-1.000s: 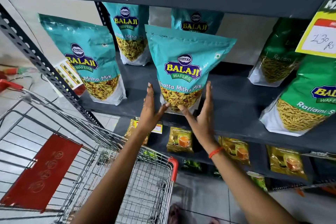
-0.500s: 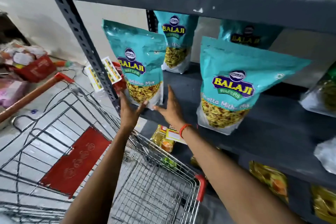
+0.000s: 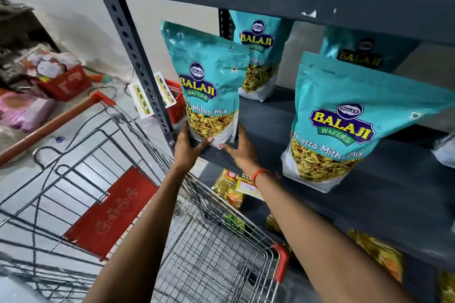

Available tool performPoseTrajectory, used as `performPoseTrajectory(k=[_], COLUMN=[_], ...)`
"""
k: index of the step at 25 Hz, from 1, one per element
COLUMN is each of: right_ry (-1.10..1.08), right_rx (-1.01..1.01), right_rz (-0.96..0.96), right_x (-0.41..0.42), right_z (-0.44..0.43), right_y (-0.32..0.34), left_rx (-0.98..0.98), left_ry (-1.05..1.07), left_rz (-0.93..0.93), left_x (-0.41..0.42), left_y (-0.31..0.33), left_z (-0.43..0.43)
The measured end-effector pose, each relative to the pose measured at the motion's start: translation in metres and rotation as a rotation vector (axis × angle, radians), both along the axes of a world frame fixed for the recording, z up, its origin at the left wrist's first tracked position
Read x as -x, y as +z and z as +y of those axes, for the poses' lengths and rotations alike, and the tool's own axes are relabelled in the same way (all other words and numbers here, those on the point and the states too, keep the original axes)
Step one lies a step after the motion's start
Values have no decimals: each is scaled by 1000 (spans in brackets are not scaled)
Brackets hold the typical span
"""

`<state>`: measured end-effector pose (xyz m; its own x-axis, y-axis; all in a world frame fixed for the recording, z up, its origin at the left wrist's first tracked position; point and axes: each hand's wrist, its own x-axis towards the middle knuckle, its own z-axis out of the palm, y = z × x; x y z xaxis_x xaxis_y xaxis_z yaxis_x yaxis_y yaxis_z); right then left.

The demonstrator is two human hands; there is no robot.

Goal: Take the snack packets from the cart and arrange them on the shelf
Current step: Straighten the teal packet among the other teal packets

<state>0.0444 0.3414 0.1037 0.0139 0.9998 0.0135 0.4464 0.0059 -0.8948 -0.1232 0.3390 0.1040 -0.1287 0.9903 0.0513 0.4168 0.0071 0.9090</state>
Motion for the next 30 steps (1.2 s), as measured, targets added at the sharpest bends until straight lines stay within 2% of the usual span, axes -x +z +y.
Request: performPoseTrajectory(k=[6,12,13,15,17,19,21,24,27,30], right_ry=[4,2,-46,-145,-236,-360,-492,-521,-433,-410], right_rx=[-23,21,-25,-231,-479,-622,-583,-328,-155,-83], right_rz=[6,29,25,65,73,-35,-90,-78,-7,-5], right_x=[-3,-4,-6,-16,-39,-72,-109,-155,-178,-184], right_z=[0,-25,-40,-80,-124,-155,-166,-161,-153,-150], right_y=[0,38,48,64,73,70,58,32,18,13], left_rx=[22,-8,-19,-161,-255,-169,-55,41,89,128], left_ry=[-6,28,68,72,-82,-282,-421,-537,-554,-501], left_rz=[-25,86,136,179,119,13,-10,-2,-19,-33], left_x=[-5,-34,-48,-81,-117,-146,-163,-176,-182,-185], left_y=[7,31,36,42,42,35,24,15,12,9], left_z=[-5,-31,-42,-66,-85,-89,-83,-69,-62,-64])
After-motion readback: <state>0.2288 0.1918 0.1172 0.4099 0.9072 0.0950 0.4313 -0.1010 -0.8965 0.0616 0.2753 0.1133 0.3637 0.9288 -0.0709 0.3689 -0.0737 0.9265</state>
